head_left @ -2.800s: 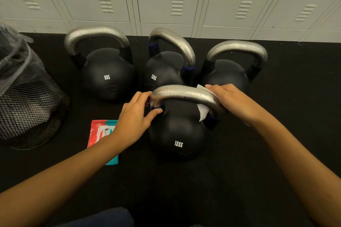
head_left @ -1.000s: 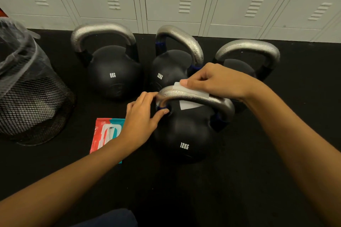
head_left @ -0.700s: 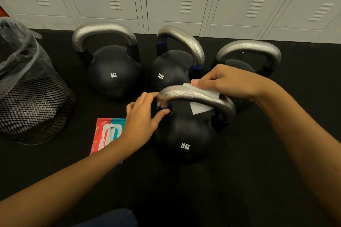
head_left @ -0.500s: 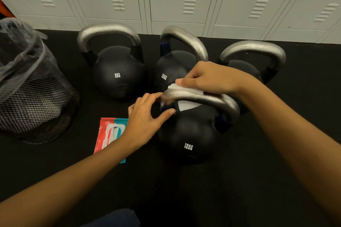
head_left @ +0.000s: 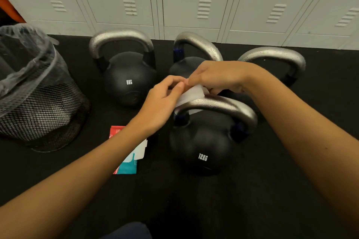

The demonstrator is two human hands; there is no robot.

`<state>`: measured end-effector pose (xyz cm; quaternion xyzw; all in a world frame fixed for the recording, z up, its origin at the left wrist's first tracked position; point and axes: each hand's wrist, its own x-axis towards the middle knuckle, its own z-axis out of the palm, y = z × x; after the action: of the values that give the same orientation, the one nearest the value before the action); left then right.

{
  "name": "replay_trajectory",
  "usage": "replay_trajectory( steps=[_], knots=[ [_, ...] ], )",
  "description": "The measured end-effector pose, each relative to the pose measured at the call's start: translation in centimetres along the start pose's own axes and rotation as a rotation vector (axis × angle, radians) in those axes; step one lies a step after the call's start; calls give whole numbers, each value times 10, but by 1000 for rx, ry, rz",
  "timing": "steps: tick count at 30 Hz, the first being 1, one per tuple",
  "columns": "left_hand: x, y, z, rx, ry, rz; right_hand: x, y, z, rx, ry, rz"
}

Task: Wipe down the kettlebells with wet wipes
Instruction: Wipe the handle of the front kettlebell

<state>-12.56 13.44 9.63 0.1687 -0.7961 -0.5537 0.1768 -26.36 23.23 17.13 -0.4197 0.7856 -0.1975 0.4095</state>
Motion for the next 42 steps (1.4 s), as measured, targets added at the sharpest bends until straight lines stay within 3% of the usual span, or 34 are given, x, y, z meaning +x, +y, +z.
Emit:
replay_trajectory(
  steps=[6, 13, 17, 24, 27, 32, 42],
  knots=[
    [-6, 4, 2, 79, -155, 29, -19, 17, 2, 121, 202, -53],
    [-21, -23, 1, -73, -117, -94, -47, 47, 30, -30, 505, -39],
    [-23, -32, 0, -121, -76, -112, -50, 54, 47, 34, 634, -44],
    [-4, -21, 8, -23, -30, -15, -46, 53, 51, -40, 661, 46],
    [-6, -29, 13, -73, -61, -82, -44, 53, 53, -83, 679, 77],
    [-3, -53, 18, -329, -83, -393, -45, 52, 55, -105, 718, 88],
    [9, -26, 22, -424, -98, -359, -45, 51, 57, -135, 734, 79]
  ],
)
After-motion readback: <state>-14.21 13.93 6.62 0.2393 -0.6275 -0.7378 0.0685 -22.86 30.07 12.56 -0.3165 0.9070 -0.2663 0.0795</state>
